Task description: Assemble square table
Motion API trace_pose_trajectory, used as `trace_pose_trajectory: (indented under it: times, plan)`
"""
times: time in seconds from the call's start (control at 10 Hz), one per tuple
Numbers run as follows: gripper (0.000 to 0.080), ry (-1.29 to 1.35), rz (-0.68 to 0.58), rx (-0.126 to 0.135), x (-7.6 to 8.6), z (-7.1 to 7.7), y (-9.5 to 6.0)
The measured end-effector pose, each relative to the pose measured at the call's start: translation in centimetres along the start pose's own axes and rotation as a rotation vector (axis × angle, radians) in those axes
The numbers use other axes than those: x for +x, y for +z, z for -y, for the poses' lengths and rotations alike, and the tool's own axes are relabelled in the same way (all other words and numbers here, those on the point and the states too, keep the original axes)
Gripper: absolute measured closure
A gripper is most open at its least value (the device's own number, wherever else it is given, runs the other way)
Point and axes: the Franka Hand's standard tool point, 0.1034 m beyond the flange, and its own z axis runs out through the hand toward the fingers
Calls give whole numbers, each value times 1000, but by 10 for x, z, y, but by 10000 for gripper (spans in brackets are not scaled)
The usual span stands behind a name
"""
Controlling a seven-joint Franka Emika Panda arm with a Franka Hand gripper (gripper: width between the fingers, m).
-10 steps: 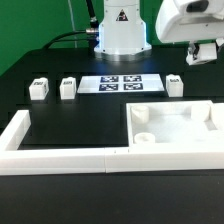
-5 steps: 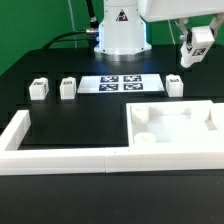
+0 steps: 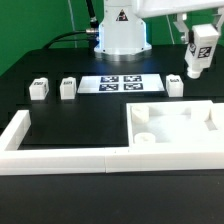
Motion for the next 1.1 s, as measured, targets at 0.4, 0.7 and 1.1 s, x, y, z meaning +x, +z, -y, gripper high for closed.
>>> trace_pose_trajectory:
  times: [0.4,0.7,1.1]
  plan:
    - [509,15,-239,-21,34,-9,1]
    - [509,14,-225,-20,33,-8,3]
    - [509,21,-248,-16,49,-10,33]
